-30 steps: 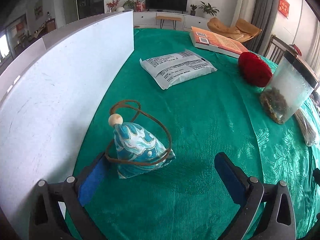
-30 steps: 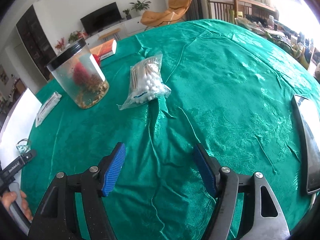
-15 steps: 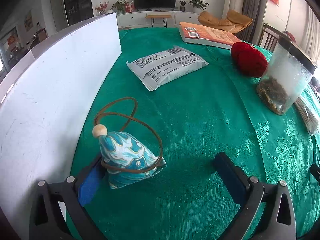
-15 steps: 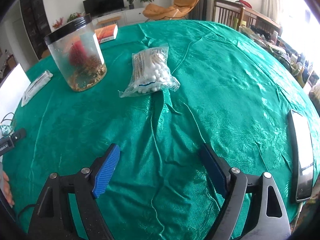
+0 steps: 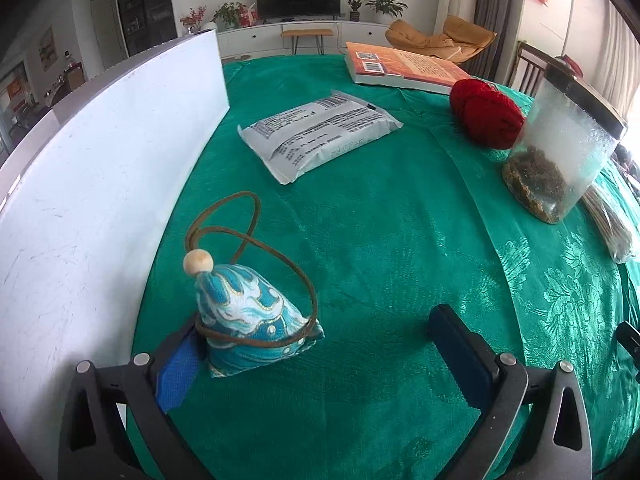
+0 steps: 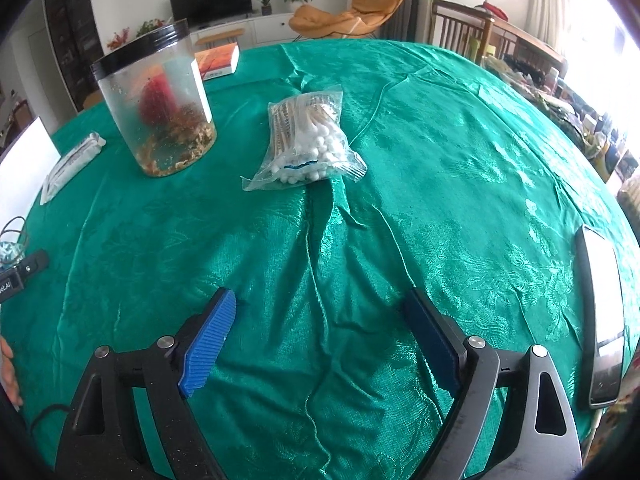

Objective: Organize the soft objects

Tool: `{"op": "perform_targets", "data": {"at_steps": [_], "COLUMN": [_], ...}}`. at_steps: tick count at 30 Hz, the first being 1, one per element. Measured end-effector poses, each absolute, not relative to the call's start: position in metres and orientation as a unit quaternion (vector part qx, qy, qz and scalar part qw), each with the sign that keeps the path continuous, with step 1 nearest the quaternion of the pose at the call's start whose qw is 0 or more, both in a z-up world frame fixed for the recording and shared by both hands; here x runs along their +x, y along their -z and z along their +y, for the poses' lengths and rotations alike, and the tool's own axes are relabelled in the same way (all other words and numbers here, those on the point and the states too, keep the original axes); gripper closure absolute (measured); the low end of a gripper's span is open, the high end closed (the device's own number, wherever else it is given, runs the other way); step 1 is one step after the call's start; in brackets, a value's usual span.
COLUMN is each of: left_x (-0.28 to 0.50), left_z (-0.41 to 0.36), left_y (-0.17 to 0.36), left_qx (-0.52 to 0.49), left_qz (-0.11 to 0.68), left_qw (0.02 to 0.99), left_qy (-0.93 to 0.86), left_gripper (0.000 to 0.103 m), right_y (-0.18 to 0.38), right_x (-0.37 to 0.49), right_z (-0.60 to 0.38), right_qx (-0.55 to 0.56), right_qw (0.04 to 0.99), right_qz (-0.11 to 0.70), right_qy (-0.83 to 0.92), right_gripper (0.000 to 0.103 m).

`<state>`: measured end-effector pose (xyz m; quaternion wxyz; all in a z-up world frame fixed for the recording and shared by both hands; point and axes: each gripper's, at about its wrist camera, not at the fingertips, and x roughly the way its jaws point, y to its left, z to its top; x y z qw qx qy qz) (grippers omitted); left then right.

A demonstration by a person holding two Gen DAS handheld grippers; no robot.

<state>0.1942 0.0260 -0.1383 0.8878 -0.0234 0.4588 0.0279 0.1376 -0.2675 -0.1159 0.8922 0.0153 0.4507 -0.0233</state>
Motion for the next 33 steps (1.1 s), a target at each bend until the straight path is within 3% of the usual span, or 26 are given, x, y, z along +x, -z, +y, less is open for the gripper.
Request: {"op": "perform_targets", "data": {"at_steps": [6, 14, 15, 16, 17, 19, 22, 28, 30, 31, 32, 33], "left_x": [0.202, 0.187, 0.187, 0.189, 0.190, 0.196, 0.204, 0.206, 0.205, 0.205, 0.204, 0.204], "left_z": [-0.029, 0.002, 0.002, 0.000, -0.002, -0.004, 0.000, 0.004, 0.007, 0.009, 0.011, 0.014], "left_y": [0.136, 0.134, 0.133, 0.132, 0.130, 0.127, 0.125, 0.116, 0.108, 0.104, 0.099, 0.092], "left_qx": [0.037, 0.005, 0.010, 0.019, 0.024, 0.025, 0.001, -0.026, -0.033, -0.037, -0.043, -0.051], "left_qz": [0.458, 0.458, 0.456, 0.453, 0.447, 0.442, 0.445, 0.443, 0.440, 0.437, 0.433, 0.427], "left_qw": [0.884, 0.887, 0.888, 0.889, 0.892, 0.895, 0.893, 0.892, 0.894, 0.895, 0.896, 0.899], "left_qy": [0.088, 0.056, 0.056, 0.054, 0.059, 0.063, 0.068, 0.080, 0.083, 0.084, 0.085, 0.086], "left_gripper": [0.000, 0.002, 0.005, 0.017, 0.036, 0.063, 0.063, 0.063, 0.063, 0.063, 0.063, 0.063], "right_y": [0.116, 0.116, 0.116, 0.115, 0.115, 0.107, 0.085, 0.083, 0.089, 0.093, 0.096, 0.097], "right_x": [0.138, 0.137, 0.138, 0.137, 0.137, 0.131, 0.132, 0.236, 0.256, 0.263, 0.268, 0.272], "right_z": [-0.268, -0.268, -0.268, -0.268, -0.270, -0.281, -0.308, -0.294, -0.282, -0.278, -0.277, -0.279], "right_qx": [0.015, 0.015, 0.015, 0.017, 0.023, 0.067, 0.146, 0.072, 0.040, 0.031, 0.027, 0.036], "right_qw": [0.892, 0.892, 0.892, 0.892, 0.892, 0.895, 0.906, 0.876, 0.872, 0.867, 0.861, 0.857], "right_qz": [0.451, 0.451, 0.451, 0.451, 0.450, 0.441, 0.397, 0.477, 0.487, 0.495, 0.506, 0.511], "right_qy": [0.023, 0.024, 0.023, 0.022, 0.019, -0.001, -0.007, -0.021, -0.043, -0.051, -0.051, -0.052], "right_gripper": [0.014, 0.014, 0.014, 0.014, 0.014, 0.015, 0.015, 0.016, 0.022, 0.034, 0.071, 0.071]}}
